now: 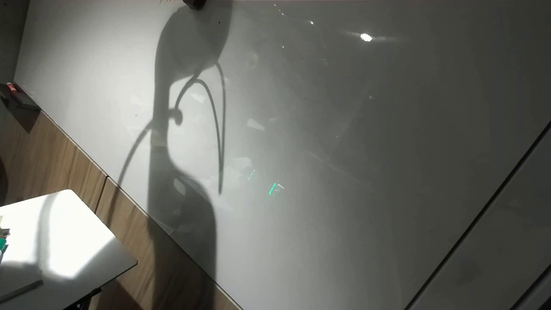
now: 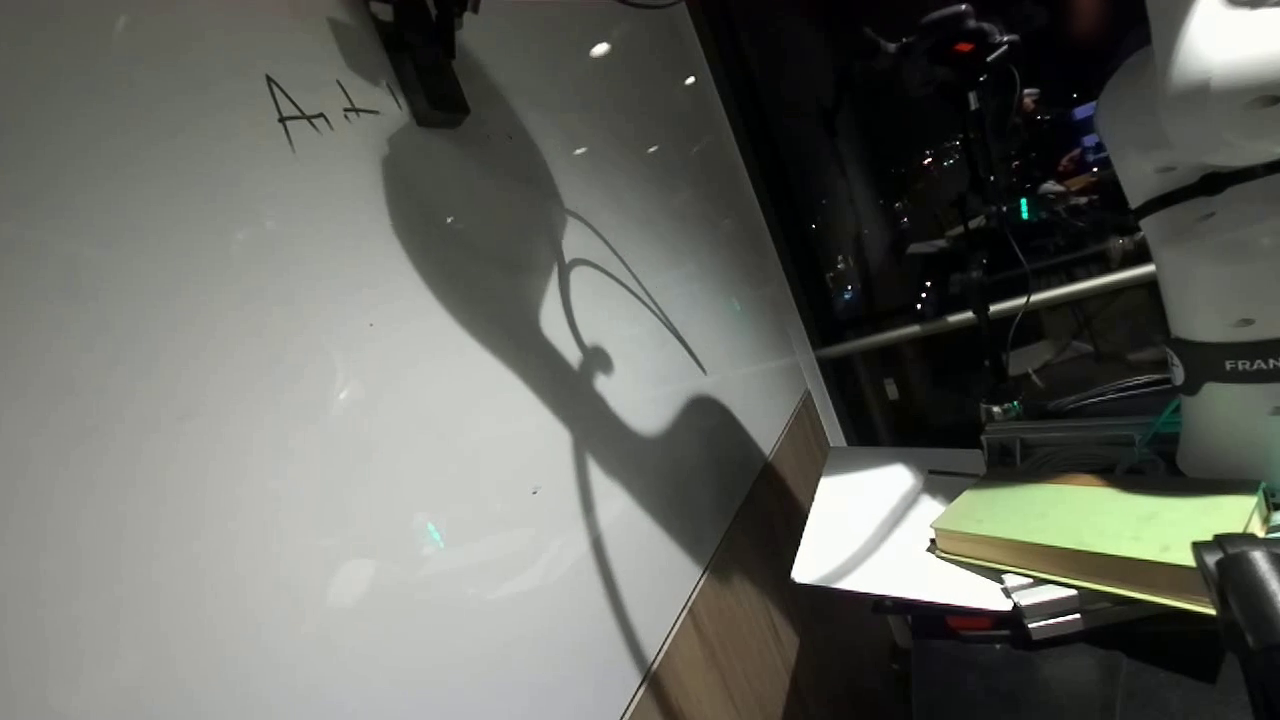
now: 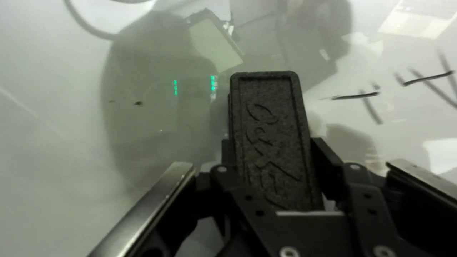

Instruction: Use the eraser from the table to wipe the whiteboard.

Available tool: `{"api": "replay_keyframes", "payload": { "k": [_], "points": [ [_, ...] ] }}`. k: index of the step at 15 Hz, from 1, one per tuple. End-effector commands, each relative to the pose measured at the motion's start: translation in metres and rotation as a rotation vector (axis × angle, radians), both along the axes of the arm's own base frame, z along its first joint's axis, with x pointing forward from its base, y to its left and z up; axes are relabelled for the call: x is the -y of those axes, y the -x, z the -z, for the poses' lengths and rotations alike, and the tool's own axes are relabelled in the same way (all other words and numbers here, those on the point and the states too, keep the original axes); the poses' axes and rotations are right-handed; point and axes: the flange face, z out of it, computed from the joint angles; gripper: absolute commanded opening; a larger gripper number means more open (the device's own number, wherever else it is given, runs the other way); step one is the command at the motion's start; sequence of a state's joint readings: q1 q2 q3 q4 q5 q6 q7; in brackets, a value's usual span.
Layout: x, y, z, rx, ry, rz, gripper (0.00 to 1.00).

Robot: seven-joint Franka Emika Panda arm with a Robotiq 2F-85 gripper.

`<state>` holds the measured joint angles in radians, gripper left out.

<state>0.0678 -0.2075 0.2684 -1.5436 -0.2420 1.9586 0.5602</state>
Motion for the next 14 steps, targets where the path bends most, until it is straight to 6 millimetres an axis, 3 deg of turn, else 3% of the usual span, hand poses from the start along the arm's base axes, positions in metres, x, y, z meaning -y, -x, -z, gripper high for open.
{"api": "replay_keyframes", "payload": {
  "k": [1, 4, 8, 10, 14],
  "points": [
    [-0.091, -0.014, 0.024, 0.053, -0.089, -0.121, 0.29],
    [-0.176, -0.011, 0.055, 0.069, -0.135, -0.224, 0.29],
    [-0.243, -0.010, 0.090, 0.082, -0.143, -0.309, 0.29],
    [-0.258, -0.013, 0.101, 0.080, -0.135, -0.329, 0.29],
    [-0.255, -0.027, 0.103, 0.057, -0.103, -0.325, 0.29]
  ]
}}
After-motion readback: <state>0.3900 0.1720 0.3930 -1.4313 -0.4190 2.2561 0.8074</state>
